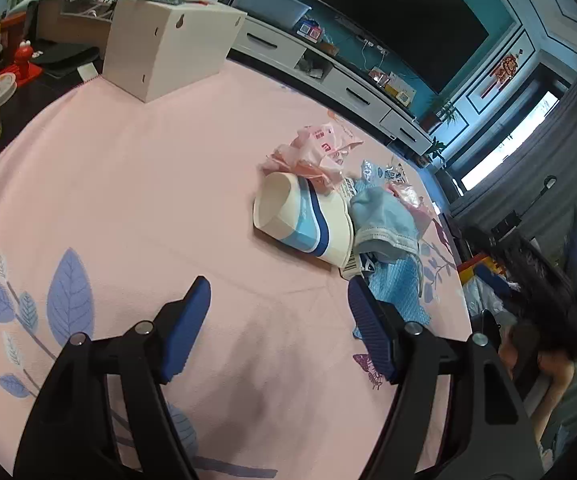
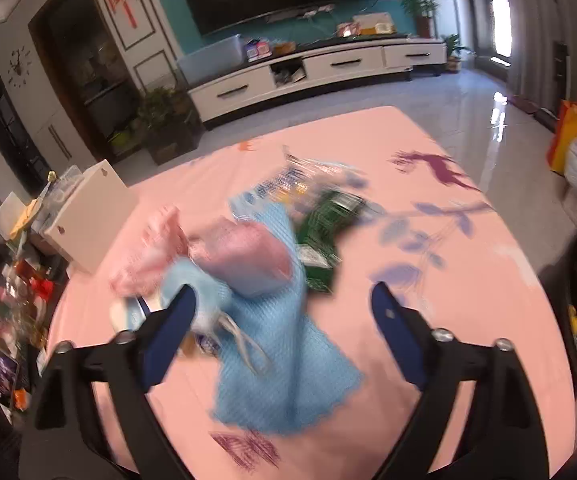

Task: Collect trash
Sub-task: 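Grasp the pink plastic bag with the right tool while the left tool grasps the blue mask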

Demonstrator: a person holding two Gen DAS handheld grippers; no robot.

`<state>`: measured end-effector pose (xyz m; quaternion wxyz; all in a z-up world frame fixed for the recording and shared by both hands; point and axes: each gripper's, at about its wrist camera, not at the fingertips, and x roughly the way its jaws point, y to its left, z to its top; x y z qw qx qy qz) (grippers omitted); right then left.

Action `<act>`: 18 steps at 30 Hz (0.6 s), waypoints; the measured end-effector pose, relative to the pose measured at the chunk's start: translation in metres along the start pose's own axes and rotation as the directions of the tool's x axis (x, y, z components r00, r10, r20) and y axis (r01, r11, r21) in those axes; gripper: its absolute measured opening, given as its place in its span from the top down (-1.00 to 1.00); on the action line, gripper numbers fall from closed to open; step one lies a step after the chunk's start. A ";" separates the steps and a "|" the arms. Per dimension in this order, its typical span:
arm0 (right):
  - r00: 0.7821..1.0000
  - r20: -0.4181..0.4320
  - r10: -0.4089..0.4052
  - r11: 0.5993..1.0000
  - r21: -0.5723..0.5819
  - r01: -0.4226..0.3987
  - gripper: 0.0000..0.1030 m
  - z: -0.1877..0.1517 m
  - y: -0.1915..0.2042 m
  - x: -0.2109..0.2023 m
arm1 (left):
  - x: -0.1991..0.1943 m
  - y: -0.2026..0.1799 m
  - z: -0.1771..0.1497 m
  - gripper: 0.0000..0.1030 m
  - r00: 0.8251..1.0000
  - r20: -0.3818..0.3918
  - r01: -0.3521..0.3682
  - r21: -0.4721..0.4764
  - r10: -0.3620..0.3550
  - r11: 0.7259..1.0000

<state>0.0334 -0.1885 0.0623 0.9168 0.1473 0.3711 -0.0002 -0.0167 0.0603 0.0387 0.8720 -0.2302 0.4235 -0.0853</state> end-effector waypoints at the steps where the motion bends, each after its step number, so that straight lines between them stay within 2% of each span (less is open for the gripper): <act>1: 1.000 -0.012 0.005 1.000 0.001 -0.005 -0.57 0.006 0.003 0.007 | 0.002 0.000 0.001 -0.38 1.000 -0.009 0.006 -0.004 -0.006 1.000; 3: 0.999 -0.047 -0.003 1.000 0.008 0.004 -0.57 0.024 0.014 0.029 | 0.004 0.000 0.001 -0.38 1.000 -0.014 0.009 -0.004 -0.009 1.000; 6: 0.992 -0.111 -0.059 0.998 -0.015 0.058 -0.57 0.039 0.028 0.062 | 0.006 0.000 0.002 -0.38 1.000 -0.016 0.005 0.005 -0.005 1.000; 8: 0.984 -0.144 -0.100 0.995 -0.027 0.097 -0.54 0.042 0.035 0.076 | 0.006 0.000 0.003 -0.38 1.000 -0.016 0.008 0.008 -0.008 1.000; 11: 0.975 -0.181 -0.127 0.990 -0.080 0.114 -0.47 0.036 0.045 0.089 | 0.005 -0.001 0.004 -0.38 1.000 -0.018 0.020 0.008 -0.020 1.000; 13: 0.970 -0.194 -0.148 0.986 -0.104 0.130 -0.39 0.032 0.047 0.094 | 0.005 0.000 0.003 -0.39 1.000 -0.019 0.023 0.008 -0.023 1.000; 15: 0.967 -0.203 -0.157 0.984 -0.112 0.136 -0.18 0.028 0.046 0.096 | 0.004 0.000 0.003 -0.40 1.000 -0.018 0.024 0.006 -0.024 1.000; 16: 0.965 -0.211 -0.157 0.984 -0.119 0.134 -0.16 0.026 0.046 0.096 | 0.004 0.000 0.003 -0.41 1.000 -0.018 0.024 0.006 -0.024 1.000; 18: 0.962 -0.230 -0.147 0.985 -0.128 0.119 0.01 0.024 0.046 0.097 | 0.004 0.000 0.003 -0.42 1.000 -0.018 0.024 0.006 -0.024 1.000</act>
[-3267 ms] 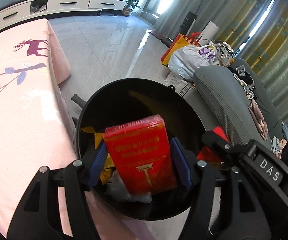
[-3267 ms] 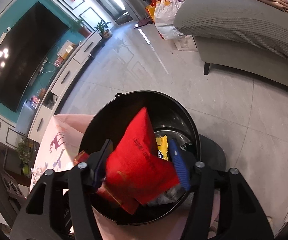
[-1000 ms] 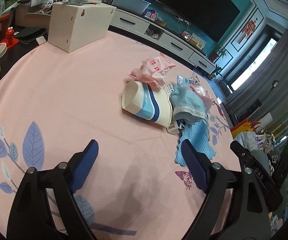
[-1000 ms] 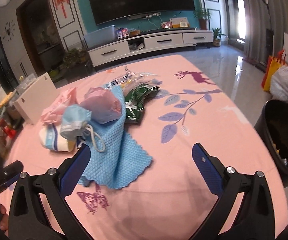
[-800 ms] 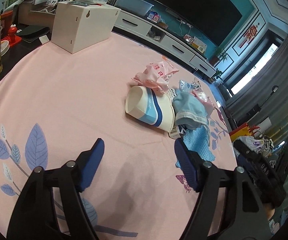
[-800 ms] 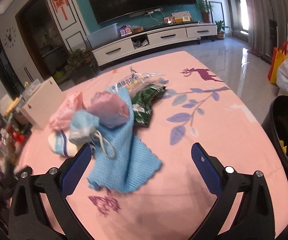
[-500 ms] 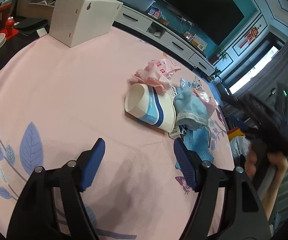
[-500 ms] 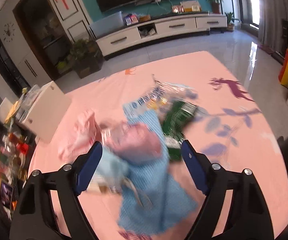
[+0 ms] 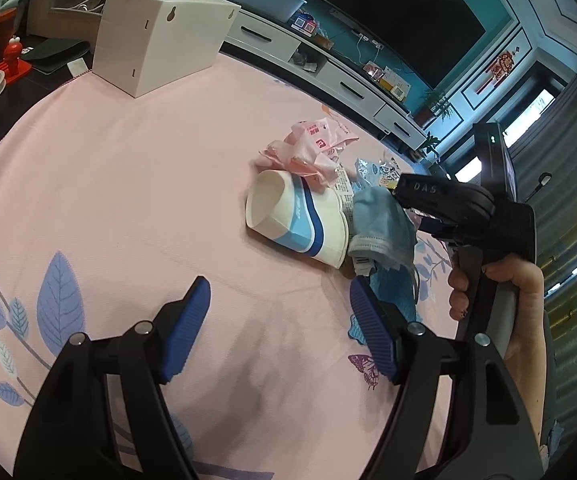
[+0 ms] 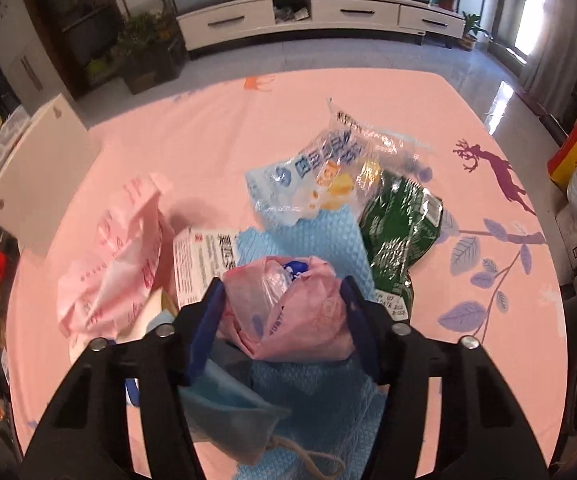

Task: Collect trash
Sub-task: 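Grasp the pink plastic bag with the right tool while the left tool grasps the blue mask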

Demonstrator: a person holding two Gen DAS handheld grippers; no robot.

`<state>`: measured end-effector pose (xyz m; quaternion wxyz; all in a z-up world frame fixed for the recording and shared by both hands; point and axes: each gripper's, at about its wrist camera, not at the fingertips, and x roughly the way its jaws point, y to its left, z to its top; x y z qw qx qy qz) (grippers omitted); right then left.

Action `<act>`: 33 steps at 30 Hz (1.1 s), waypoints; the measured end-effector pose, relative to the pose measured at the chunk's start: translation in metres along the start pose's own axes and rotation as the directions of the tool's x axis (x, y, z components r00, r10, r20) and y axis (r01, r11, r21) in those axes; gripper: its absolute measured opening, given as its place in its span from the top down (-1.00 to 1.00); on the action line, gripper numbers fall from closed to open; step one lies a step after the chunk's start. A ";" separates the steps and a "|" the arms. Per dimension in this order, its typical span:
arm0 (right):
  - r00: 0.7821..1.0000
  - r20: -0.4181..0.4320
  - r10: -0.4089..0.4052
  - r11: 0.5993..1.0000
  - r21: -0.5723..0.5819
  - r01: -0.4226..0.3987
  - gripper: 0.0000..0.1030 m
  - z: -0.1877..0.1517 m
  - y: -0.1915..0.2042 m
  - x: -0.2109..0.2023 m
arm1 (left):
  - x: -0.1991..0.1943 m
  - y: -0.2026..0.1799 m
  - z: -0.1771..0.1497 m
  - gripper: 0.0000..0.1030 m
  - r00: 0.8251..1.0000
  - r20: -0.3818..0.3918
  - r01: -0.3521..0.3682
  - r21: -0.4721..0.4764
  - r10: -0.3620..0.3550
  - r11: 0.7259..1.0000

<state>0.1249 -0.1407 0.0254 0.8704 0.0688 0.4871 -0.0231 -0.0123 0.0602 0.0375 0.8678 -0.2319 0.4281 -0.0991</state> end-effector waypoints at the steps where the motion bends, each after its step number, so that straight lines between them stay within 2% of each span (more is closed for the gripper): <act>1: 1.000 -0.011 0.013 1.000 0.000 -0.013 0.04 -0.002 -0.001 -0.001 | 0.000 0.000 0.000 -0.43 1.000 -0.001 -0.002 0.000 0.002 1.000; 5: 0.997 -0.021 0.078 0.997 -0.021 -0.079 0.17 -0.017 -0.005 -0.022 | 0.000 0.000 0.000 -0.43 1.000 -0.005 0.004 -0.004 -0.004 1.000; 9: 0.990 -0.036 0.135 0.989 -0.053 -0.136 0.25 -0.037 -0.001 -0.040 | 0.003 -0.002 -0.001 -0.54 1.000 -0.018 0.025 -0.004 -0.025 1.000; 18: 0.970 -0.040 0.241 0.966 -0.090 -0.244 0.28 -0.077 0.005 -0.069 | 0.023 -0.016 -0.012 -0.64 0.992 -0.110 0.062 0.028 -0.058 0.998; 25: 0.960 0.048 0.276 0.960 -0.054 -0.274 0.29 -0.092 -0.016 -0.093 | 0.039 -0.038 -0.021 -0.64 0.984 -0.156 0.106 0.098 -0.090 0.990; 29: 0.954 0.111 0.279 0.960 -0.014 -0.280 0.29 -0.099 -0.034 -0.106 | 0.057 -0.050 -0.021 -0.56 0.979 -0.171 0.128 0.118 -0.107 0.985; 31: 0.952 0.134 0.274 0.961 -0.003 -0.277 0.29 -0.101 -0.043 -0.112 | 0.065 -0.055 -0.023 -0.51 0.972 -0.187 0.162 0.109 -0.140 0.981; 33: 0.951 0.159 0.265 0.963 0.008 -0.269 0.29 -0.103 -0.052 -0.118 | 0.073 -0.061 -0.025 -0.44 0.971 -0.196 0.161 0.113 -0.137 0.981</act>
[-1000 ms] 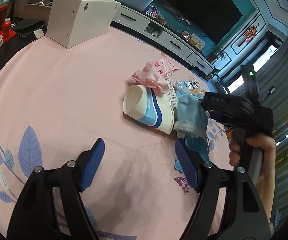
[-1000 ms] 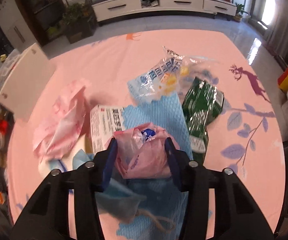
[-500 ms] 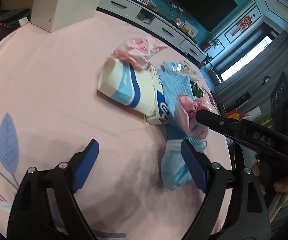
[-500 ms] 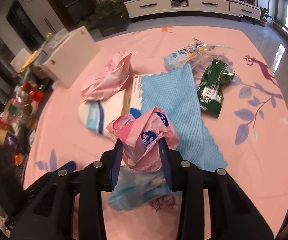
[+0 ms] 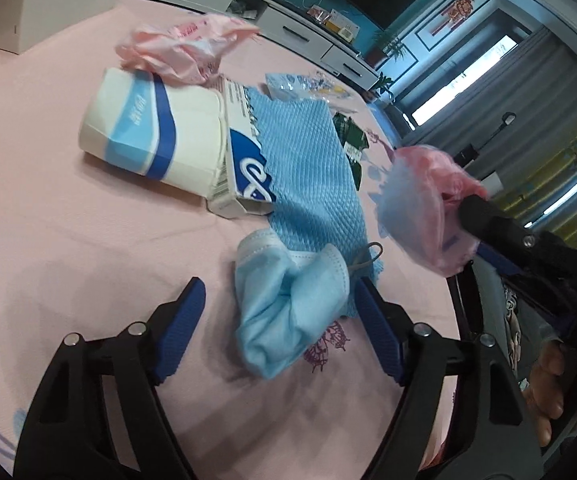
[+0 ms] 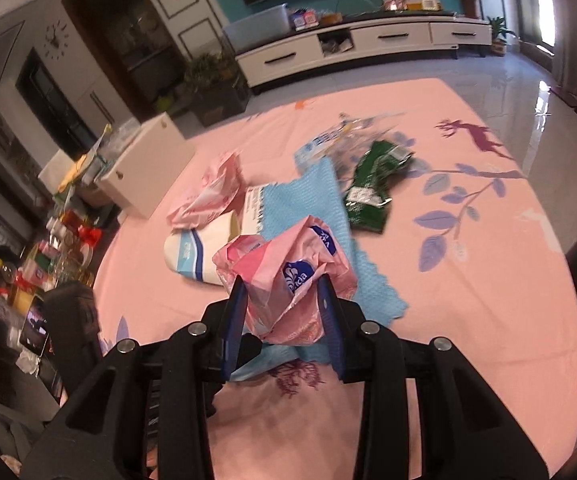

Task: Collect trash
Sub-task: 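Grasp the pink plastic bag with the right tool while the left tool grasps the blue mask, then lift the pink bag and blue mask and carry them over the black bin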

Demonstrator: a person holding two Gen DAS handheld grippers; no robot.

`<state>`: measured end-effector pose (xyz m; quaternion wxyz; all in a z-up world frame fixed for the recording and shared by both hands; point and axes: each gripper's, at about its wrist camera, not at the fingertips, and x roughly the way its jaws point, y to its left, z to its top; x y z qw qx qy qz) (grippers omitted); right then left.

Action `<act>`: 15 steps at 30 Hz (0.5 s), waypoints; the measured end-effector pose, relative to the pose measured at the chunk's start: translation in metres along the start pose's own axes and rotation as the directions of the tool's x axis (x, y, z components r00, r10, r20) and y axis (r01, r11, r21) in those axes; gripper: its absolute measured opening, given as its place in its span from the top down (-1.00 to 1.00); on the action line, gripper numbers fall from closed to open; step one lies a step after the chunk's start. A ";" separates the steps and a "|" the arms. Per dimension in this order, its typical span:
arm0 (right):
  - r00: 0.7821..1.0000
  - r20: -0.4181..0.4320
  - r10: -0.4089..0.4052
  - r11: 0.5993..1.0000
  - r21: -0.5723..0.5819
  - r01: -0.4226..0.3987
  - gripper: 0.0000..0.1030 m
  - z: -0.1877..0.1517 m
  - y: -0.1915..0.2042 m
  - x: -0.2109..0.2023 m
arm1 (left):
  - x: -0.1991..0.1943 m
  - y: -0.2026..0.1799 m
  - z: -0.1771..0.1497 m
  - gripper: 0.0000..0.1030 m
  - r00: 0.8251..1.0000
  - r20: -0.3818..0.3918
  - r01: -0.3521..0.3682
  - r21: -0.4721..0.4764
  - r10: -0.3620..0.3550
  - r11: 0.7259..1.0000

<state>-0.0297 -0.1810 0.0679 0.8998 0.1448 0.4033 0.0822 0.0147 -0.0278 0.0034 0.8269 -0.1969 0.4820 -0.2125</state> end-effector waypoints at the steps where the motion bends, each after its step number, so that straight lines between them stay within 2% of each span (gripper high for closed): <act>1: 1.000 0.013 -0.007 1.000 0.004 0.007 0.29 0.000 -0.003 -0.004 | 0.001 -0.002 -0.001 -0.42 1.000 0.018 -0.017 0.011 0.017 1.000; 3: 0.998 0.051 -0.028 0.999 0.022 0.027 0.29 -0.001 -0.011 -0.013 | 0.003 -0.005 -0.002 -0.35 0.998 0.032 -0.048 0.035 0.047 0.998; 6: 0.996 0.077 -0.033 0.998 0.062 0.028 0.29 0.001 -0.023 -0.019 | 0.004 -0.006 -0.004 -0.08 0.996 0.043 -0.080 0.044 0.078 0.996; 8: 0.996 0.085 -0.034 0.996 0.089 0.026 0.29 0.003 -0.030 -0.021 | 0.004 -0.004 -0.006 0.27 0.996 0.040 -0.087 0.040 0.085 0.995; 11: 0.994 0.101 -0.048 0.994 0.107 0.037 0.29 0.004 -0.037 -0.024 | 0.001 0.002 -0.009 0.49 0.997 0.040 -0.071 0.019 0.070 0.997; 15: 0.993 0.112 -0.047 0.991 0.131 0.033 0.29 0.001 -0.044 -0.030 | -0.007 0.005 -0.014 0.60 0.996 0.060 -0.070 0.001 0.070 0.998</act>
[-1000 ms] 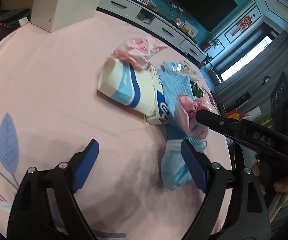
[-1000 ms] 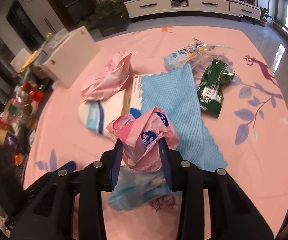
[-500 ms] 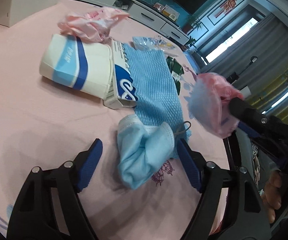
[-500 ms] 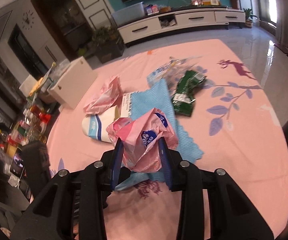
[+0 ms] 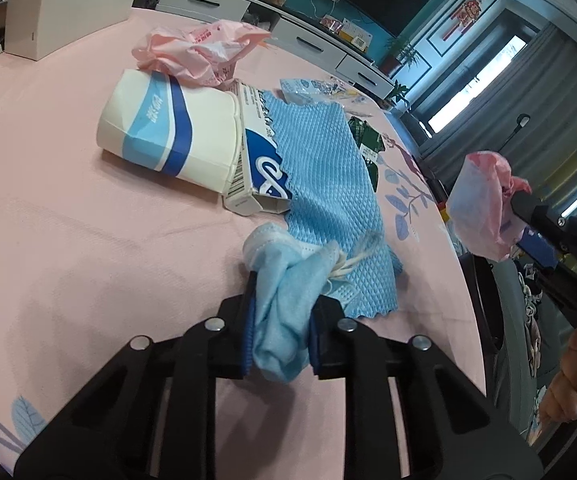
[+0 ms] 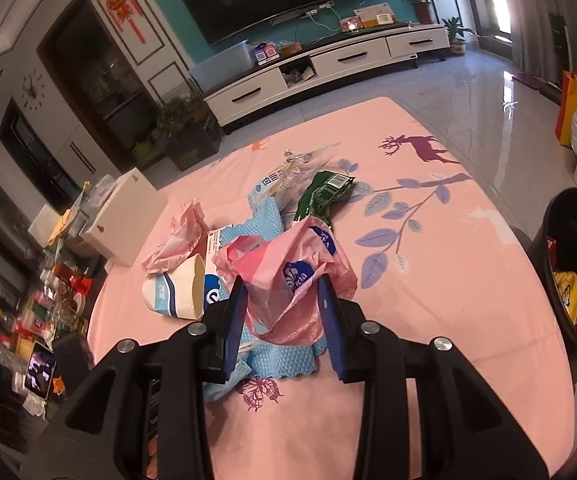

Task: Collect trash
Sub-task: 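Lift the pink bag and blue mask and carry them over the black bin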

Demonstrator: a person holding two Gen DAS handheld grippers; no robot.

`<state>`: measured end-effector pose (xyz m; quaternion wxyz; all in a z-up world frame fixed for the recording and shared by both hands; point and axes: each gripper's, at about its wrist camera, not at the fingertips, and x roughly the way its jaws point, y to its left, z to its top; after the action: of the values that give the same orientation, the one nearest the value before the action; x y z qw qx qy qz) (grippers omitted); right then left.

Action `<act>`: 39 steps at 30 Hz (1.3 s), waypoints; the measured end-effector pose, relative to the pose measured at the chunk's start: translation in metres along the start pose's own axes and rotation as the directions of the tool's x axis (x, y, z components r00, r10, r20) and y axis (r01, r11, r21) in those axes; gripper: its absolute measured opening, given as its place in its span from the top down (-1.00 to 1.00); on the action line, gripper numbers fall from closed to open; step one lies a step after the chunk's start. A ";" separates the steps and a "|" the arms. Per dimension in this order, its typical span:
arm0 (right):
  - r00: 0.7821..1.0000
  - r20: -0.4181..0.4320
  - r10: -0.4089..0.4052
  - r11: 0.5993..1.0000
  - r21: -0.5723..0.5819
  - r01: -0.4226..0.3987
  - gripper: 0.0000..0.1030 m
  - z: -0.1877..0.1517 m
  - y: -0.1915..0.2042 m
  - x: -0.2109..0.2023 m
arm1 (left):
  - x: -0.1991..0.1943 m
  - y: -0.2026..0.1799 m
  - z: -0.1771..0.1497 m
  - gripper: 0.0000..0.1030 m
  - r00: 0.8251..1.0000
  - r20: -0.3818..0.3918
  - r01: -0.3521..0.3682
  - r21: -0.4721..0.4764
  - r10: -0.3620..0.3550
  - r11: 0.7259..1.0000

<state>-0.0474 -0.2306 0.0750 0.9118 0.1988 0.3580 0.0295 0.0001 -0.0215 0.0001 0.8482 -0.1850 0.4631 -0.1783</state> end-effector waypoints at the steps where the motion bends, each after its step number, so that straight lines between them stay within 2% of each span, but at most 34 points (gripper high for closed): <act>1: 1.000 0.002 -0.004 1.000 -0.001 0.004 0.29 0.000 -0.001 -0.001 | -0.005 0.000 0.000 0.60 1.000 0.013 0.002 -0.002 -0.002 1.000; 4: 1.000 0.022 -0.020 1.000 -0.004 0.020 0.29 0.001 0.000 -0.007 | -0.025 -0.004 -0.001 0.61 0.998 0.063 -0.009 0.004 0.009 1.000; 7: 0.999 0.045 -0.028 0.999 -0.014 0.029 0.28 0.001 0.002 -0.013 | -0.048 -0.006 0.001 0.60 0.990 0.130 -0.052 0.009 0.050 0.999; 12: 0.997 0.071 -0.036 0.999 -0.037 0.039 0.28 -0.001 0.007 -0.021 | -0.073 -0.004 0.004 0.60 0.978 0.184 -0.103 0.001 0.101 0.995; 17: 0.996 0.079 -0.034 0.997 -0.062 0.039 0.27 -0.003 0.014 -0.023 | -0.088 -0.002 0.003 0.60 0.954 0.236 -0.195 0.016 0.186 0.981; 34: 0.997 0.063 -0.042 0.989 -0.140 0.051 0.26 -0.013 0.036 -0.016 | -0.116 -0.001 0.000 0.59 0.924 0.332 -0.207 0.008 0.193 0.978; 39: 0.997 0.063 -0.041 0.988 -0.146 0.049 0.25 -0.014 0.037 -0.016 | -0.117 0.000 0.000 0.59 0.932 0.323 -0.172 -0.001 0.164 0.985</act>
<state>-0.0656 -0.1947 0.0903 0.9348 0.1235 0.3318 0.0294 -0.0589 0.0339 0.0844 0.9269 -0.1599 0.3303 -0.0788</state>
